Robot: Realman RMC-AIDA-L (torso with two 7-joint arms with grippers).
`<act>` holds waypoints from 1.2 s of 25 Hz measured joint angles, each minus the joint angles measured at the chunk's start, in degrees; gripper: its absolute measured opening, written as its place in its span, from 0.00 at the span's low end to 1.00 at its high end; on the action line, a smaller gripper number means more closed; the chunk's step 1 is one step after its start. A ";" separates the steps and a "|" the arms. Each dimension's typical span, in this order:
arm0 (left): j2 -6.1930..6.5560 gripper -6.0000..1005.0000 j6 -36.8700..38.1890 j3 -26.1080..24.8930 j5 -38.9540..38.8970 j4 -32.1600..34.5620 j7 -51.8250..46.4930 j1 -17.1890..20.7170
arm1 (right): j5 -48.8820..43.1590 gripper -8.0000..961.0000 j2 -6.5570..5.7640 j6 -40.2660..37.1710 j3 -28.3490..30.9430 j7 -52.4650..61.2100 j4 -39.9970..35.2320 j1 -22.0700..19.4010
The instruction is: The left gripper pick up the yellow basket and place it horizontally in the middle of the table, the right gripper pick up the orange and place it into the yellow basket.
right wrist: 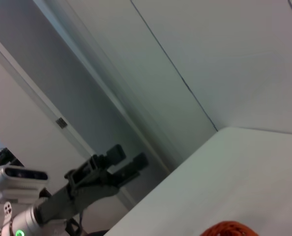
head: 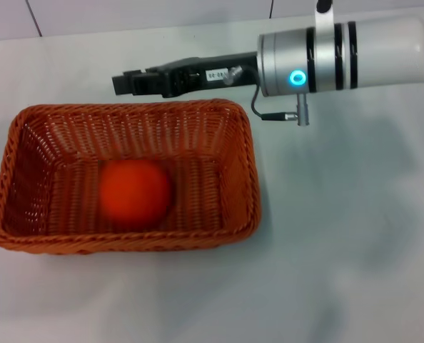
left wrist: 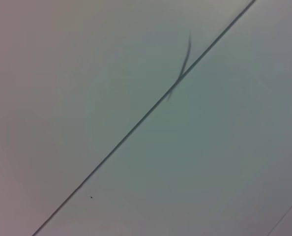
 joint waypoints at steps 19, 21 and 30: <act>-5.22 0.74 5.37 -11.24 -17.77 -17.10 41.93 1.49 | 39.95 0.83 0.57 2.20 7.07 -57.21 9.79 -15.32; -5.21 0.74 7.89 -13.40 -19.26 -22.44 54.57 1.80 | 48.32 0.83 0.66 1.61 7.63 -68.32 14.42 -15.75; -5.48 0.73 9.37 -13.79 -19.31 -30.21 82.61 2.54 | 61.59 0.83 0.67 1.44 8.11 -79.14 19.43 -16.40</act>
